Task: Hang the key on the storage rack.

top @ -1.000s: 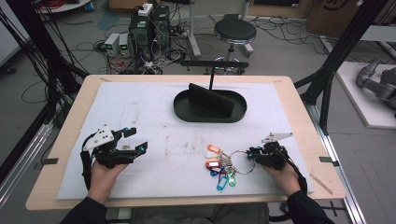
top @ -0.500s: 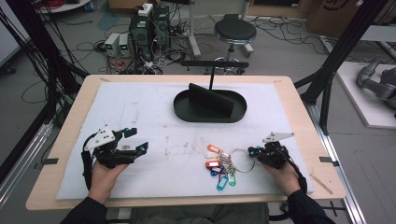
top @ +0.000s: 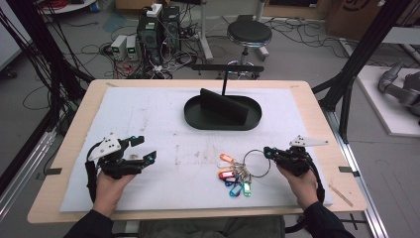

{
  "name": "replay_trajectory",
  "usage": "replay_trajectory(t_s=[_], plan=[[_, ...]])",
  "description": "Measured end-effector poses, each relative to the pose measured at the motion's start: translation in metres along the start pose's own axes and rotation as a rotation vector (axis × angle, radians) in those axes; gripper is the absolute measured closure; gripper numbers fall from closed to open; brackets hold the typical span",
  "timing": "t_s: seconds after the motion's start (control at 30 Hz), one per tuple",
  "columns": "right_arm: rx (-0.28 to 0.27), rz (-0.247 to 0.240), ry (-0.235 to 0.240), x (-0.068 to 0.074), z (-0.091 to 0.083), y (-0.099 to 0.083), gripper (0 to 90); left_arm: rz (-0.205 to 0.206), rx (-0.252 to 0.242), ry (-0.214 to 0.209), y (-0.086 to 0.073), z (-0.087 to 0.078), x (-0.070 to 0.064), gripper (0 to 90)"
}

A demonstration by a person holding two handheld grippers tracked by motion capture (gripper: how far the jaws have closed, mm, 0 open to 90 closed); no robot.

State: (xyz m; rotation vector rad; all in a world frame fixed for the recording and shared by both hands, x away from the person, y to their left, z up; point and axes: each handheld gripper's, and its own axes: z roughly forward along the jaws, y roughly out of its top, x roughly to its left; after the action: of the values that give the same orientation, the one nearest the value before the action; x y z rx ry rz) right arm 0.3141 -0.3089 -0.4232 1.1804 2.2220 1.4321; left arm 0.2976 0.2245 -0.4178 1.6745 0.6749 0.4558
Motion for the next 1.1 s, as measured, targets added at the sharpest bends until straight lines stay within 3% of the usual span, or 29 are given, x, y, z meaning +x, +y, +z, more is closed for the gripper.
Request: replay_trajectory(t_s=[0.2,0.5,0.7,1.1], plan=[[-0.033,-0.004,0.039,0.009,0.0,0.002,87.6,-0.001,-0.003,0.0,0.0,0.0,0.0,23.8],[0.003,0.005,0.098,0.014,0.004,0.002,84.6,0.0,-0.002,-0.004,0.0,0.0,-0.001,23.8],[0.031,-0.013,0.101,0.016,0.008,0.001,86.2,-0.002,-0.001,-0.007,0.0,0.001,-0.001,23.8],[0.025,-0.056,0.129,0.022,0.007,0.007,87.3,-0.002,-0.002,-0.009,0.0,0.001,-0.001,23.8]])
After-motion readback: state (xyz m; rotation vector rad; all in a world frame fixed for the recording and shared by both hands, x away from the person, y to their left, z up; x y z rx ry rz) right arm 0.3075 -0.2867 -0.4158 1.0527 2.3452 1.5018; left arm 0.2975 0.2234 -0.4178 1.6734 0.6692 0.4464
